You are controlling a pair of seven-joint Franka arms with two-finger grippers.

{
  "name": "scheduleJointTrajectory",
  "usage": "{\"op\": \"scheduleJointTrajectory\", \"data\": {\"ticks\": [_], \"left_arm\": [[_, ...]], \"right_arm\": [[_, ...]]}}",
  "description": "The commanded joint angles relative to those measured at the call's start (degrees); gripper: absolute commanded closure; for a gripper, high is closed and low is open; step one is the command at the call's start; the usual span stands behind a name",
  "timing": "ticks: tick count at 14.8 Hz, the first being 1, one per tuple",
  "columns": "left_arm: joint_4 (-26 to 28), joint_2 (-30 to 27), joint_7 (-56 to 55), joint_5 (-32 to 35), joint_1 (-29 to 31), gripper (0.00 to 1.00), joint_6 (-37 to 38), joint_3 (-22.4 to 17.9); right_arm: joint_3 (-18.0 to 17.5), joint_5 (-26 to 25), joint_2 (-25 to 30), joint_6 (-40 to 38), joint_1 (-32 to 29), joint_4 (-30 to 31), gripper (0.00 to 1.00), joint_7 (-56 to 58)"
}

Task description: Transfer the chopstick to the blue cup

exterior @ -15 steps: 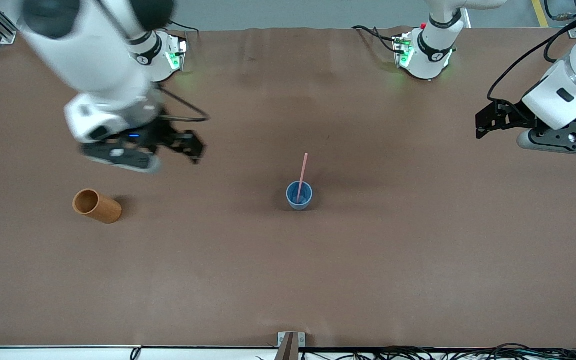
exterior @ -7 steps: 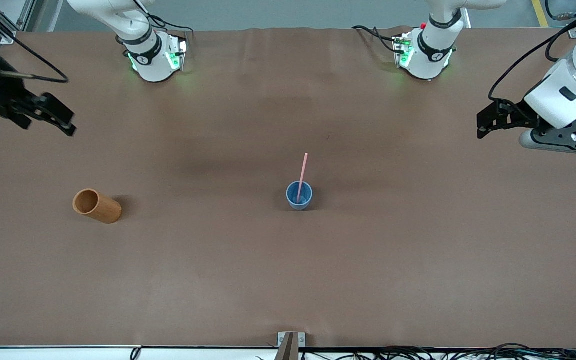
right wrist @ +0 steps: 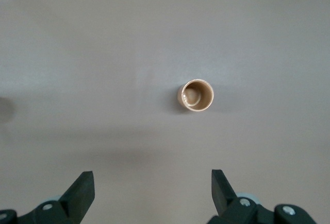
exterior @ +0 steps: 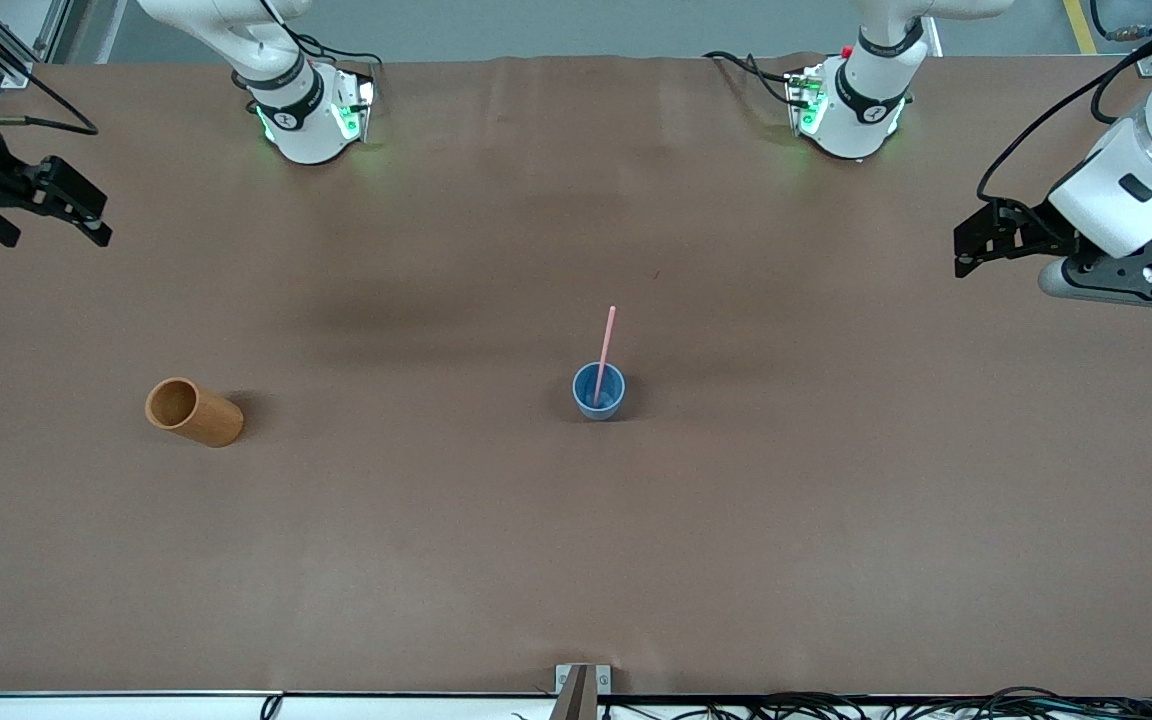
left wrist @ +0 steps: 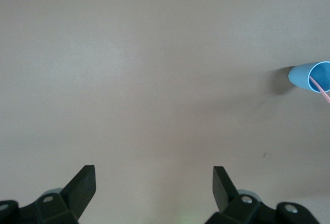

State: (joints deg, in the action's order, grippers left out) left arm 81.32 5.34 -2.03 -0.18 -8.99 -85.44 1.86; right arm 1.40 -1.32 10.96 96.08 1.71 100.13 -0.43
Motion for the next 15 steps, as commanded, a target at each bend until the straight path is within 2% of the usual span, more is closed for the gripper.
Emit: {"op": "scheduleJointTrajectory", "data": {"ticks": [1, 5, 11, 15], "left_arm": [[-0.9, 0.2, 0.01, -0.61, 0.29, 0.0, 0.01, 0.07], [-0.9, 0.2, 0.19, -0.53, 0.29, 0.0, 0.01, 0.07], [-0.9, 0.2, 0.45, -0.44, 0.29, 0.0, 0.01, 0.07], [-0.9, 0.2, 0.45, -0.44, 0.29, 0.0, 0.01, 0.07]], "right_arm": [[-0.96, -0.26, 0.21, 0.43, -4.24, -2.03, 0.0, 2.45], [-1.14, 0.35, -6.29, -6.76, -5.49, -12.48, 0.0, 4.21], [-1.58, 0.27, -12.62, -14.07, -3.47, -21.46, 0.0, 4.56], [-1.58, 0.79, -12.28, -14.34, -3.12, -18.93, 0.0, 7.55]]}}
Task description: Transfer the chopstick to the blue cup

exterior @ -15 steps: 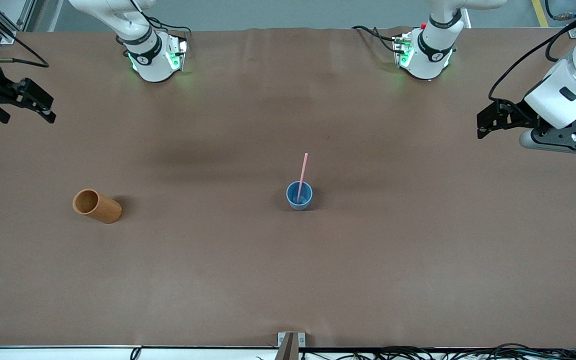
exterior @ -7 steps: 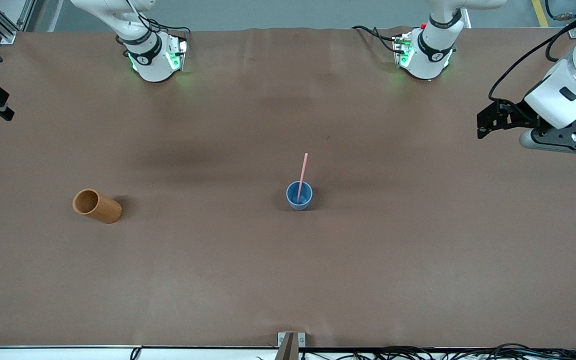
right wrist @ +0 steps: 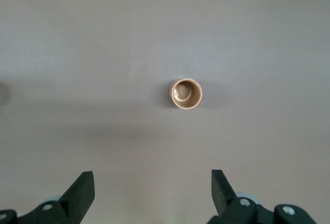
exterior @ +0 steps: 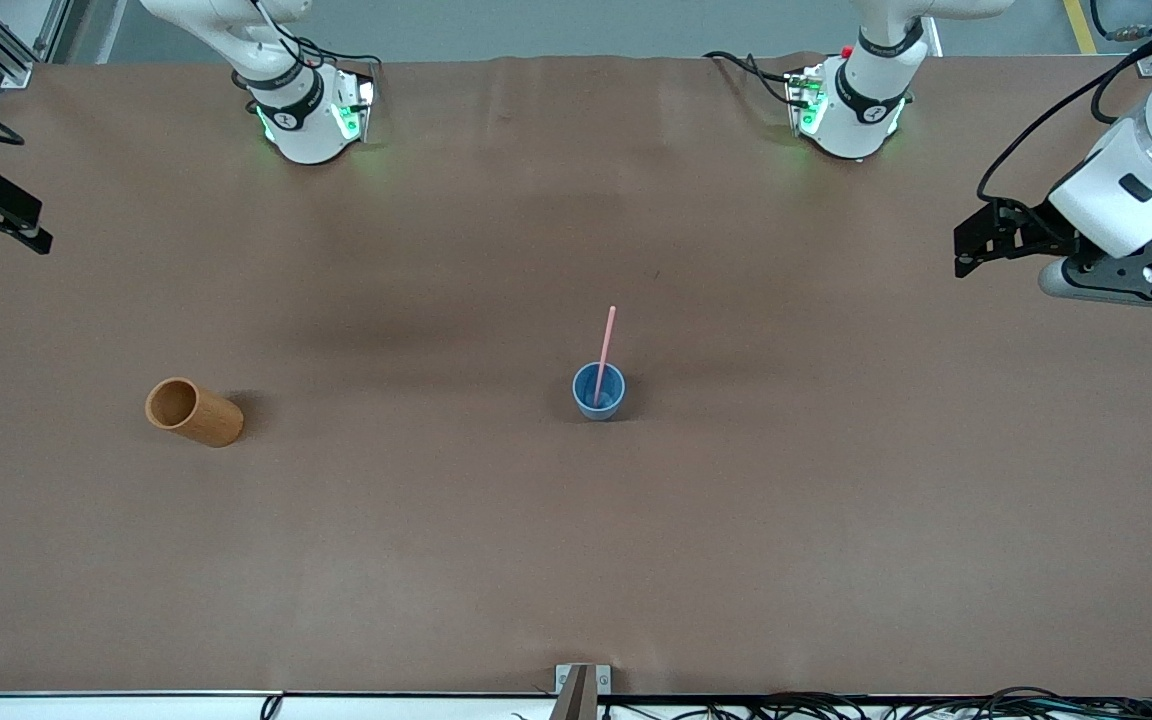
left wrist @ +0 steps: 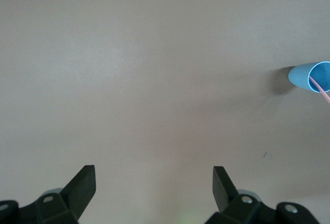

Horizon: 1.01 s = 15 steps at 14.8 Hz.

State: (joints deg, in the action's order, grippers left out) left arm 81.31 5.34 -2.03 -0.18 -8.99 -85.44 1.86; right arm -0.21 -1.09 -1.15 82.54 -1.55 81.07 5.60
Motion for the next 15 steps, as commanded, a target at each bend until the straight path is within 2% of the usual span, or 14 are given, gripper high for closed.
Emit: {"op": "scheduleJointTrajectory", "data": {"ticks": [1, 10, 13, 15], "left_arm": [[-0.89, 0.2, 0.45, -0.44, 0.29, 0.0, 0.01, 0.07], [-0.89, 0.2, 0.1, -0.53, 0.29, 0.0, 0.01, 0.07], [-0.89, 0.2, 0.27, -0.61, 0.29, 0.0, 0.01, 0.07], [-0.89, 0.2, 0.36, -0.61, 0.29, 0.0, 0.01, 0.07]], "right_arm": [[0.03, 0.56, 0.01, -0.88, 0.41, 0.49, 0.0, 1.43], [0.29, 2.5, 0.1, -0.54, 0.24, 1.02, 0.0, 0.99], [0.3, 2.23, 0.1, -0.09, 0.24, 1.02, 0.0, -6.27], [0.3, 1.62, 0.1, 0.26, -0.03, 1.02, 0.0, -6.92]]}}
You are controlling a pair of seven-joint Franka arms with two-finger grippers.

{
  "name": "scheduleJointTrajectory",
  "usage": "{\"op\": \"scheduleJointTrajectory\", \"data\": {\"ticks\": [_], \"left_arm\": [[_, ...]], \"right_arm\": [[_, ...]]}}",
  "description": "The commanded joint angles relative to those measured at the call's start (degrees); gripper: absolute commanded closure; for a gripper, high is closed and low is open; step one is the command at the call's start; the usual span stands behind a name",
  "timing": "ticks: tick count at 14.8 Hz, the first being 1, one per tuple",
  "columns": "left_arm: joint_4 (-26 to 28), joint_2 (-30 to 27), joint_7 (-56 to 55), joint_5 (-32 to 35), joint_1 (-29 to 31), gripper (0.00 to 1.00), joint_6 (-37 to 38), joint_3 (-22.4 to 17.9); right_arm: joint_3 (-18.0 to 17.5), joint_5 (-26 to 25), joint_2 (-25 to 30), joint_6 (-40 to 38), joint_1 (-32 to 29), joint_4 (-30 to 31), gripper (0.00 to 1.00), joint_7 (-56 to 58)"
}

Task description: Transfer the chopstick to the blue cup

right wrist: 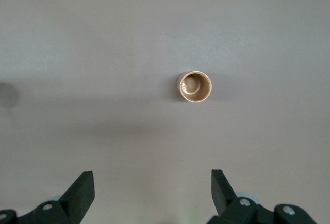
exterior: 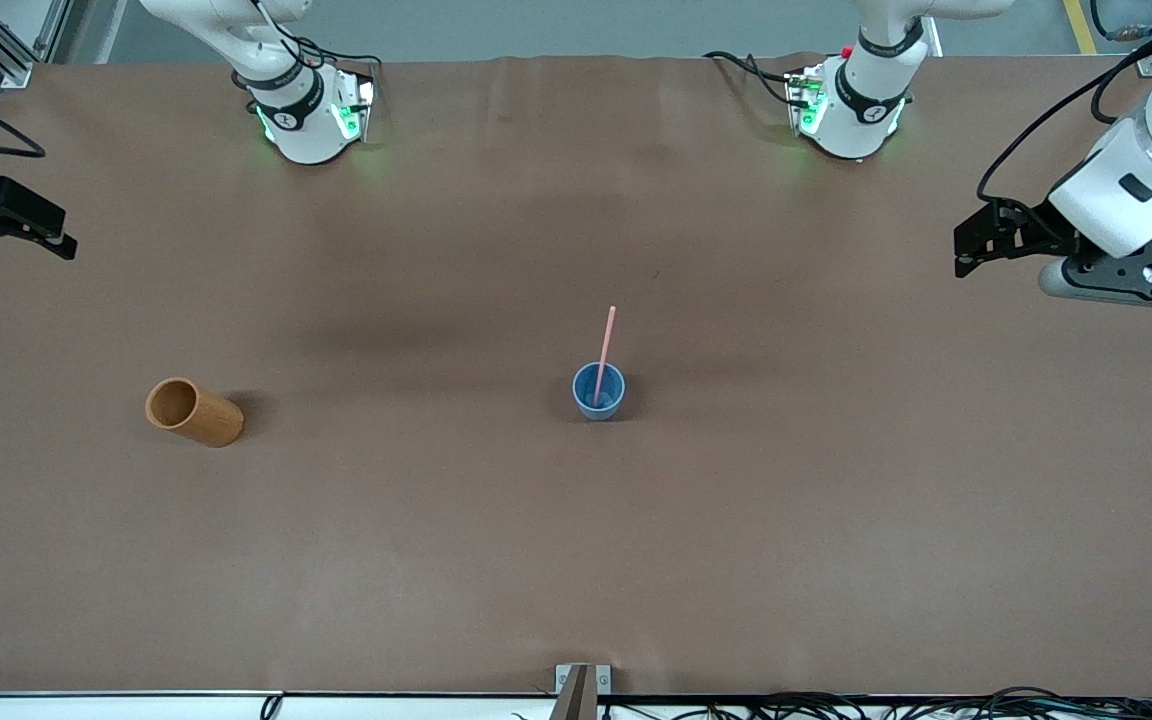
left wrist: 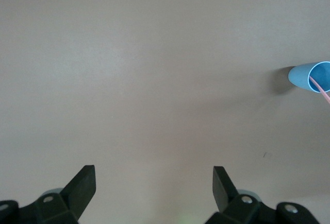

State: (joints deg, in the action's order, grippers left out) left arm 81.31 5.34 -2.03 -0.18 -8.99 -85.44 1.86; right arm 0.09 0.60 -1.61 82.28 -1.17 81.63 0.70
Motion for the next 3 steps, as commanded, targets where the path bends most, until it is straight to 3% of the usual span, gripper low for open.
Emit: {"op": "scheduleJointTrajectory", "data": {"ticks": [1, 3], "left_arm": [[-0.89, 0.2, 0.45, -0.61, 0.29, 0.0, 0.01, 0.07], [-0.89, 0.2, 0.62, -0.7, 0.29, 0.0, 0.01, 0.07]], "right_arm": [[0.08, 0.1, 0.56, 0.86, -0.5, 0.37, 0.0, -2.01], [0.08, 0.01, 0.56, 0.87, -0.5, 0.46, 0.0, -1.93]]}}
